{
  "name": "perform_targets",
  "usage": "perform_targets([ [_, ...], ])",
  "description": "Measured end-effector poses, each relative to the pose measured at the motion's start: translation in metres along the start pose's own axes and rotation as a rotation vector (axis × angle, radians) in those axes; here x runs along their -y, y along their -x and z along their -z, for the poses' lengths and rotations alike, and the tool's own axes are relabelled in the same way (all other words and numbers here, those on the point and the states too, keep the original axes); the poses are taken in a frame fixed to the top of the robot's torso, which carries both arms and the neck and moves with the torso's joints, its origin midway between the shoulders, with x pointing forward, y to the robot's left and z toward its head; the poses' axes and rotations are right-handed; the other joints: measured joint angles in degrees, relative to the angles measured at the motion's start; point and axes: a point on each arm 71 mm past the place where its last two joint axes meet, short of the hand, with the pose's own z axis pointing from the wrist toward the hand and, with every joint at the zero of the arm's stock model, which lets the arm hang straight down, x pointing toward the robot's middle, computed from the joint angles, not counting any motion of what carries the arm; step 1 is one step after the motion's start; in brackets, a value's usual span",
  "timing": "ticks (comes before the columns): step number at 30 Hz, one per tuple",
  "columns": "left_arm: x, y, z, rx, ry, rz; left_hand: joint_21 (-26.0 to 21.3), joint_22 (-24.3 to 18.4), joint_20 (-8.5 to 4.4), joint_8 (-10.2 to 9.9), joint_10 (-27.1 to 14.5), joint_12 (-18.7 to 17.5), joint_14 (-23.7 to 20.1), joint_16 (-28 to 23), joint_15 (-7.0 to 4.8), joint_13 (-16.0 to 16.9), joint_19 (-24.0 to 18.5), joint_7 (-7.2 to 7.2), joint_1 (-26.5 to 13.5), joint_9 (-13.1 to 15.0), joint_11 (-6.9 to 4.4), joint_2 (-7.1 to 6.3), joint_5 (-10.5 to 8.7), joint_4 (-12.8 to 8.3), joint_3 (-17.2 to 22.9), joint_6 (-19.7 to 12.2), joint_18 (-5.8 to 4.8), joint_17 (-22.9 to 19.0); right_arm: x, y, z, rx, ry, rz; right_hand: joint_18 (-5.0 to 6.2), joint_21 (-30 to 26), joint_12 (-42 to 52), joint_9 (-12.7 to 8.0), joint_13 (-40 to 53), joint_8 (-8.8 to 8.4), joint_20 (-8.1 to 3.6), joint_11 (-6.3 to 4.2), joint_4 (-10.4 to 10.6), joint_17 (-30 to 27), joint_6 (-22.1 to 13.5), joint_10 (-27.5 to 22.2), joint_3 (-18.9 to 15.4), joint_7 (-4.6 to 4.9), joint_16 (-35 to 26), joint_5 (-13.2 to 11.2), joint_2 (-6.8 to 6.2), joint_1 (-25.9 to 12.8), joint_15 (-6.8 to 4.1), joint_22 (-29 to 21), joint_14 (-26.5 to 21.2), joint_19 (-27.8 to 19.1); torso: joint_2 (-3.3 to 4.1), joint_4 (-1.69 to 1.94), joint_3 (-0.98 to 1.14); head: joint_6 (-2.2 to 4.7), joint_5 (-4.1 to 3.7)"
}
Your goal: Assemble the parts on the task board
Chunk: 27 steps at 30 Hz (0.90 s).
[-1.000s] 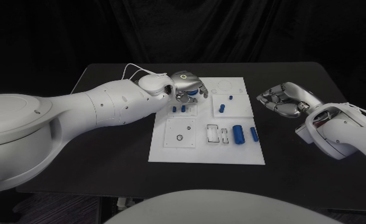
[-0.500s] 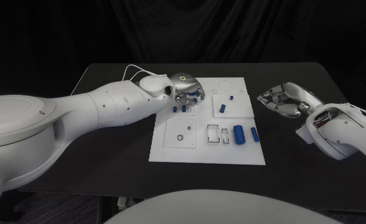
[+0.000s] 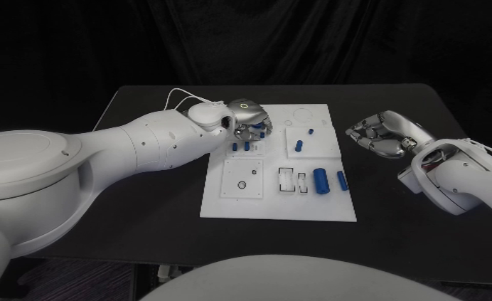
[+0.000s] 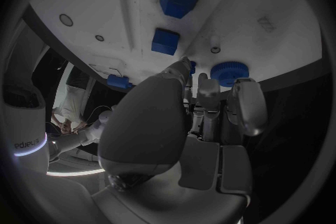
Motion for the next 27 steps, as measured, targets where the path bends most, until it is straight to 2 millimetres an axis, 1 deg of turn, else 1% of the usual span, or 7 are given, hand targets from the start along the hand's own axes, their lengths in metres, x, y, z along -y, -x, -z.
perform_targets([
  [6,0.0012,-0.0034,-0.0028,-0.003,0.005,0.001,-0.28,0.00,0.00,0.00,0.00,0.00,-0.21,-0.23,-0.22,0.00,0.00,0.52,0.13,-0.18,0.00,0.12,0.67,-0.64,0.64,0.52,0.00,-0.23,-0.0007,-0.0007,-0.0005,-0.003,0.001,-0.001,0.00,0.00,0.00,0.00,0.00,0.00,0.00,0.00,0.00,0.00,0.00,0.00,0.00,0.00,0.00,0.00,0.00,0.00,0.00,0.00,0.00,0.00,-0.01,-0.03,0.01,0.00,0.18],
  [8,0.0016,-0.0043,-0.0032,-0.004,0.005,0.002,-0.28,0.00,0.00,0.28,0.42,0.00,-0.21,-0.23,-0.21,0.00,0.00,0.52,0.27,-0.24,-0.42,0.26,0.97,-0.87,0.87,0.94,0.00,-0.23,-0.0007,-0.0008,-0.0006,-0.004,0.001,-0.001,0.00,0.00,0.00,0.00,0.00,0.00,0.00,0.00,0.00,0.00,0.00,0.00,0.00,0.00,0.00,0.00,0.00,0.00,0.00,-0.01,0.00,0.00,0.00,-0.03,0.01,0.00,0.18],
  [10,0.0016,-0.0052,-0.0032,-0.004,0.006,0.002,-0.28,0.00,0.00,0.28,0.84,0.29,-0.21,-0.23,-0.21,0.00,0.00,0.51,0.03,-0.20,-0.30,0.50,1.02,-0.87,0.88,0.93,0.00,-0.23,-0.0006,-0.0008,-0.0006,-0.005,0.001,-0.001,0.00,0.00,0.00,0.00,0.00,0.00,0.00,0.00,0.00,0.00,0.00,0.00,0.00,0.00,0.00,0.00,0.00,0.00,0.00,-0.01,0.00,0.00,0.01,-0.04,0.01,0.00,0.18],
  [12,0.0012,-0.0053,-0.0031,-0.002,0.007,0.002,-0.28,0.00,0.00,0.61,1.12,0.45,-0.21,-0.23,-0.21,-0.03,0.00,0.79,0.03,-0.21,-0.54,0.50,1.02,-1.11,1.12,1.45,0.00,-0.23,-0.0006,-0.0008,-0.0006,-0.005,0.001,-0.001,0.00,0.00,0.00,0.00,0.00,0.00,0.00,0.00,0.00,0.00,0.00,0.00,0.00,0.00,0.00,0.00,0.00,0.00,0.00,-0.01,0.00,0.00,0.02,-0.04,0.01,0.00,0.18],
  [16,0.0009,-0.0055,-0.0032,0.002,0.007,0.001,-0.28,0.00,0.00,1.06,3.29,1.33,-0.42,-0.23,-0.42,-0.06,0.00,0.92,-0.10,-0.22,-0.85,1.09,1.02,-1.58,1.59,2.57,0.00,-0.49,-0.0006,-0.0009,-0.0006,-0.006,0.000,-0.001,0.00,0.00,0.00,0.00,0.00,0.00,0.00,0.00,-0.16,0.00,0.00,0.00,0.16,0.00,0.00,0.00,0.00,0.00,0.00,-0.01,0.00,0.00,0.03,-0.04,0.01,0.00,0.14],
  [23,0.0017,-0.0059,-0.0033,0.011,0.004,0.000,0.19,-0.01,0.00,1.49,5.66,1.98,-0.40,0.03,-0.43,-0.14,0.00,1.55,-0.10,-0.23,-1.79,1.09,1.02,-2.33,2.34,3.61,0.01,-0.39,-0.0007,-0.0012,-0.0008,-0.008,0.000,-0.001,0.00,0.00,0.00,0.00,0.00,0.00,0.00,0.00,-0.16,0.00,0.00,0.00,0.16,0.00,0.00,0.00,0.00,0.00,0.00,-0.01,0.00,0.00,0.03,-0.03,0.00,0.00,0.09],
  [27,0.0021,-0.0065,-0.0027,0.015,0.001,0.001,0.29,-0.01,0.00,1.50,6.33,1.99,-0.41,0.19,-0.84,-0.15,-0.01,1.64,-0.10,-0.23,-1.87,1.09,1.02,-2.45,2.46,3.70,0.00,-0.32,-0.0008,-0.0013,-0.0009,-0.009,0.000,-0.001,0.00,0.00,0.00,0.00,0.00,0.00,0.00,0.00,-0.16,0.00,0.00,0.00,0.16,0.00,0.00,0.00,0.00,0.00,0.00,-0.02,0.00,0.00,0.03,-0.02,0.00,0.00,0.00],
])
